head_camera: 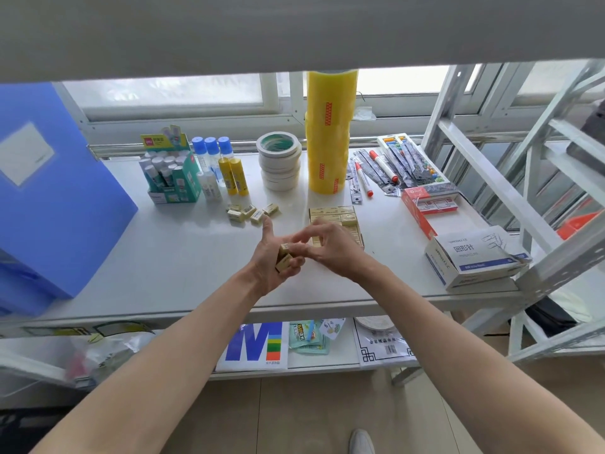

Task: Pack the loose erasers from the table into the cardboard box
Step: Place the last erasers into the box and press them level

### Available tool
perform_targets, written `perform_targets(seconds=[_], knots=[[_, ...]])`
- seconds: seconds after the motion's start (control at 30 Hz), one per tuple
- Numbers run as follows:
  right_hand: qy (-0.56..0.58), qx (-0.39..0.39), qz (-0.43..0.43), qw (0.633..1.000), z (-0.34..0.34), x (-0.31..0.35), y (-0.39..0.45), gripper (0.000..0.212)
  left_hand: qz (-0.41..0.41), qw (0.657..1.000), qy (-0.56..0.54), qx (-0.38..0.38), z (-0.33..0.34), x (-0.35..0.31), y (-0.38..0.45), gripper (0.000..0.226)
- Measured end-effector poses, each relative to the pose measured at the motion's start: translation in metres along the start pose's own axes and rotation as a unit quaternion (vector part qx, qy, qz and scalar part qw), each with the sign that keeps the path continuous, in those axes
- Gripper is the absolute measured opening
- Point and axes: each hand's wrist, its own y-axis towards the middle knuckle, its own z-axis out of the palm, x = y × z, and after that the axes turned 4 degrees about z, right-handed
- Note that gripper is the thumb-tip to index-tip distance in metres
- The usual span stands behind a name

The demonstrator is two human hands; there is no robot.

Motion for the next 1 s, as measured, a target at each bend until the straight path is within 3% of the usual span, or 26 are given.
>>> perform_targets(seconds=[0.27, 0.37, 0.5, 0.57, 0.7, 0.87, 1.0], knots=[[0.160, 0.038, 0.069, 0.984, 0.007, -0.004, 0.004, 0.021, -0.013, 1.000, 0.025, -0.002, 0.005, -0.003, -0.014, 0.091], [0.140, 0.074, 0.041, 0.986, 0.004, -0.001, -0.003, 0.024, -0.023, 1.000, -0.008, 0.010, 0.004, -0.002, -0.015, 0.094], [0.169, 0.054, 0.058, 0.982, 0.006, 0.001, -0.005, 0.031, -0.012, 0.999, 0.042, 0.002, 0.005, -0.002, -0.015, 0.093], [0.229, 0.029, 0.080, 0.970, 0.004, 0.002, -0.006, 0.024, 0.000, 0.998, 0.059, -0.027, 0.006, -0.001, -0.013, 0.086], [0.210, -0.029, 0.100, 0.972, 0.000, -0.007, -0.009, 0.027, 0.042, 0.988, 0.112, -0.102, 0.004, 0.000, -0.012, 0.056], [0.232, -0.046, 0.125, 0.963, -0.001, -0.012, -0.015, 0.039, 0.092, 0.983, 0.141, -0.075, 0.004, 0.004, -0.014, 0.017], [0.243, -0.065, 0.131, 0.959, -0.001, -0.018, -0.018, 0.022, 0.083, 0.981, 0.148, -0.089, 0.008, 0.007, -0.012, 0.019]])
